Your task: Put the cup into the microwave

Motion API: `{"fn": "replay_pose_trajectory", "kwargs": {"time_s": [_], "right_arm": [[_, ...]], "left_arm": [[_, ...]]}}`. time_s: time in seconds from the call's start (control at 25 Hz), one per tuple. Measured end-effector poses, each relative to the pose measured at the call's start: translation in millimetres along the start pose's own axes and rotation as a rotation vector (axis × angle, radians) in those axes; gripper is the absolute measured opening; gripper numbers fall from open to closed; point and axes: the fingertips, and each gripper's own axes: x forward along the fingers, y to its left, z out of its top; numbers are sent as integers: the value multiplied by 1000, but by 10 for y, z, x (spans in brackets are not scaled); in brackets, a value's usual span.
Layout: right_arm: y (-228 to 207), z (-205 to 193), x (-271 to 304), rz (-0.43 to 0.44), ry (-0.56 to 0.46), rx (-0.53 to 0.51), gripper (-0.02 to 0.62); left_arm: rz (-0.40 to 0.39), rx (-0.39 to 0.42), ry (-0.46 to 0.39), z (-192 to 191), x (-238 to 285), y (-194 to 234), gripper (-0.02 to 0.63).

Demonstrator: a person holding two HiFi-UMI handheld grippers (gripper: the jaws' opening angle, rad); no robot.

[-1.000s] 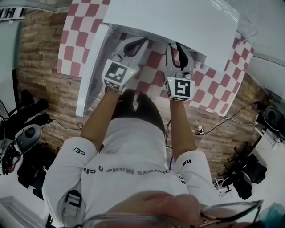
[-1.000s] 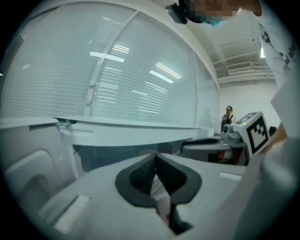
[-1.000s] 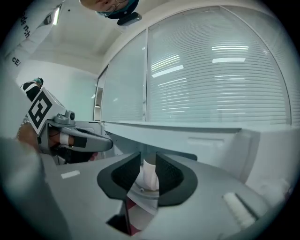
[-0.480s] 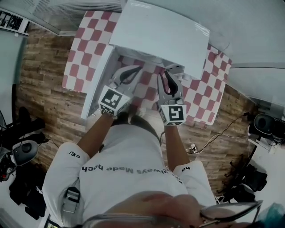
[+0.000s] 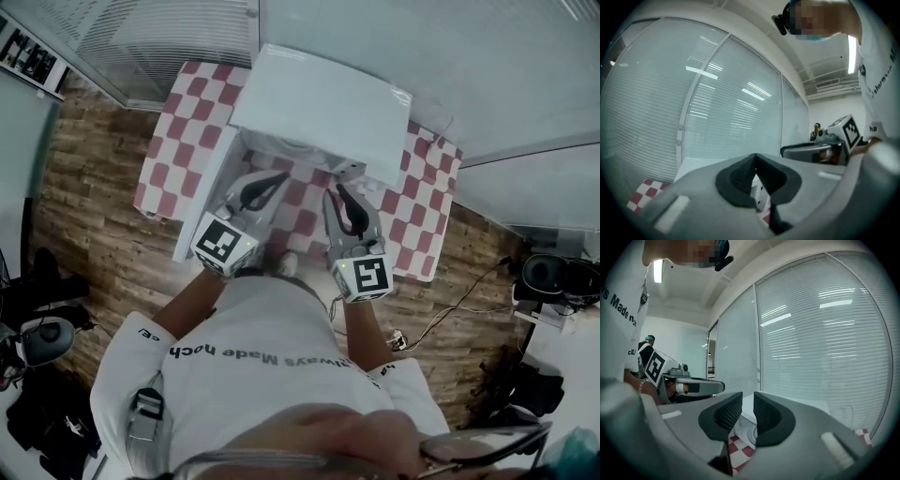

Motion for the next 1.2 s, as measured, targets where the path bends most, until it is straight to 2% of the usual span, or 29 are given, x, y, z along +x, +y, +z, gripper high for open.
{"fn": "replay_pose_trajectory", "kwargs": {"time_s": [0.36,0.68,1.04,1.2], "right_arm": [[230,548,-298,50,-42,-17,71],[380,862,-525,71,-83,-28,72],[461,969,-641,84,-93,-20,71],[468,961,-657,78,-95,-21,71]], "left_arm": [[-38,-11,-26,362,-139,-269,3],[-65,-11,-50,567,-242,-493,5],[-96,-1,-69,681,-275,-665,3],[-93,1,-51,638,-287,-682,4]]}}
